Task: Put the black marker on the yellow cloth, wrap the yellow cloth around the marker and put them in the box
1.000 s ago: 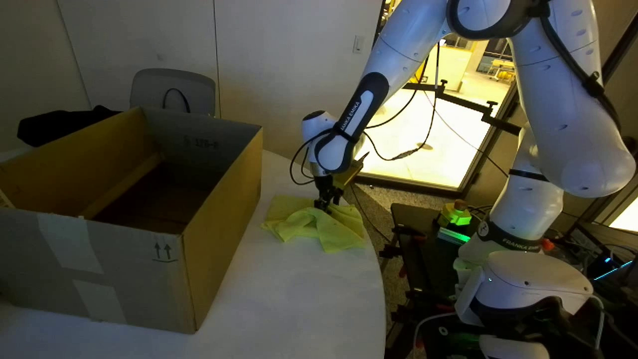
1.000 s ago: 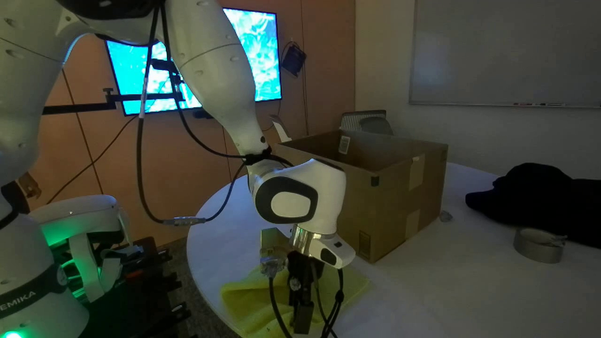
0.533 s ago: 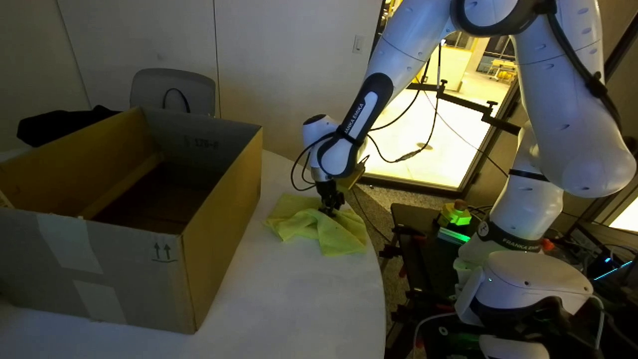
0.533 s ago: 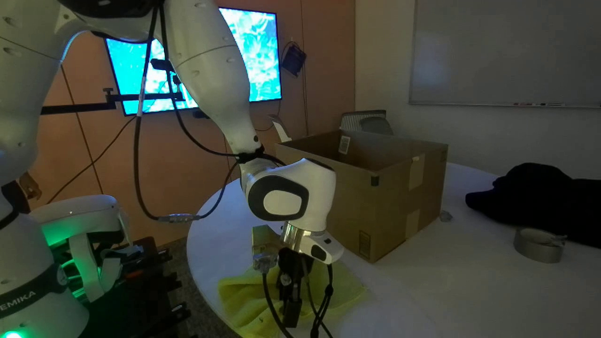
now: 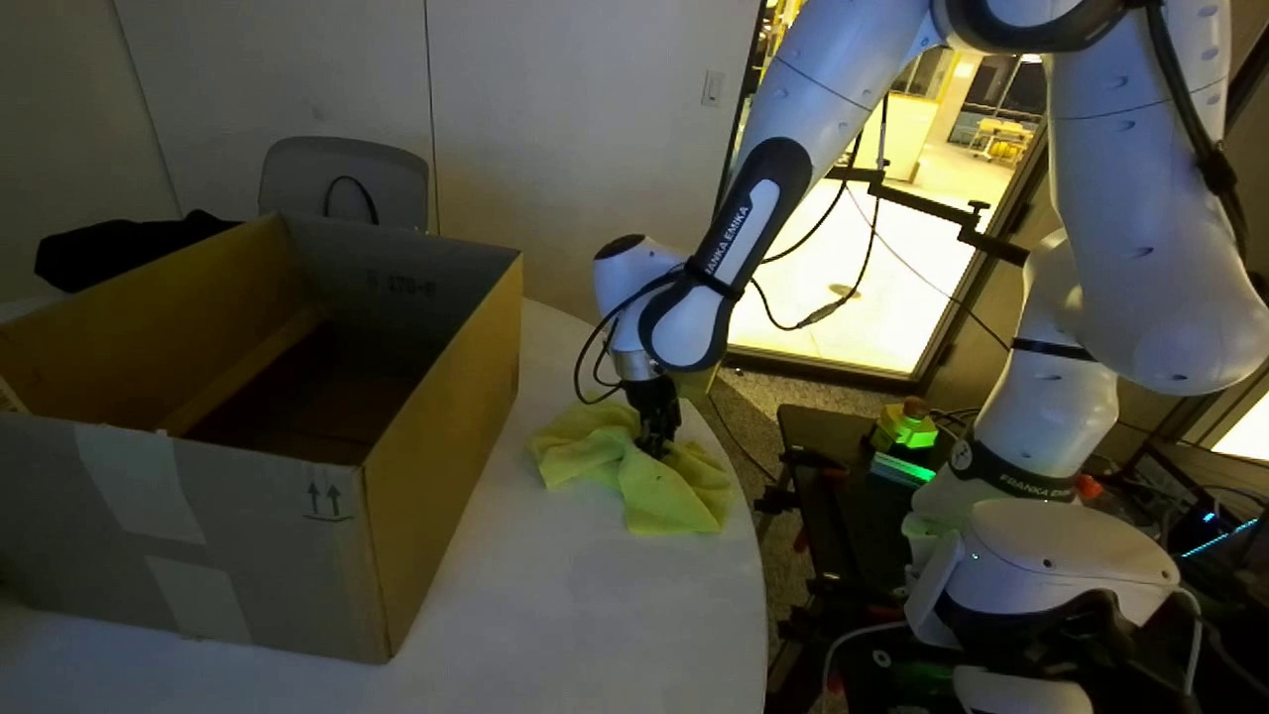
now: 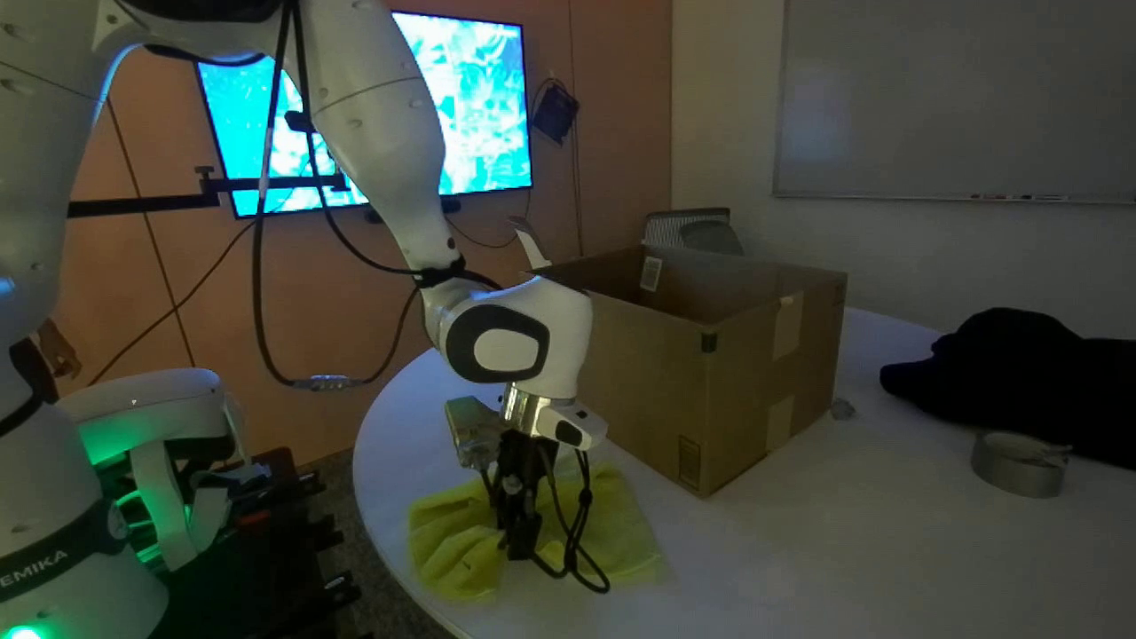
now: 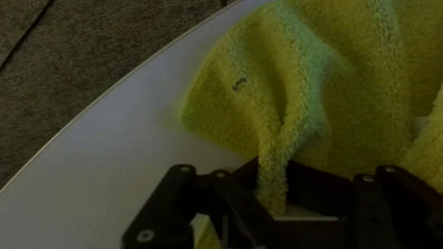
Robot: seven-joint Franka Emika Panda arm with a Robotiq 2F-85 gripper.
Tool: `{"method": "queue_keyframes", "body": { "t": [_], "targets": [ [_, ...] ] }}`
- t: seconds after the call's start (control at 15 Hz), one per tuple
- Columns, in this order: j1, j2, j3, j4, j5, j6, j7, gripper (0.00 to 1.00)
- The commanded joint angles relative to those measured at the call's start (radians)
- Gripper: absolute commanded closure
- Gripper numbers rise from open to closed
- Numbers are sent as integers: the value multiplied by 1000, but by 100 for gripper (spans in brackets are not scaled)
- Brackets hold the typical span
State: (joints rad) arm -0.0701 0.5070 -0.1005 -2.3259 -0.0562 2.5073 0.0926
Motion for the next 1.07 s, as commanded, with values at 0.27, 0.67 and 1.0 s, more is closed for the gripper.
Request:
{"method": "queue_keyframes", "body": {
  "t": [0.27, 0.67, 1.0],
  "targets": [
    [77, -177, -34, -76, -89, 5, 55, 91],
    [93, -217, -27, -44, -171, -3, 86, 88],
    [138, -111, 23, 65, -168, -38, 92, 100]
  ]
}}
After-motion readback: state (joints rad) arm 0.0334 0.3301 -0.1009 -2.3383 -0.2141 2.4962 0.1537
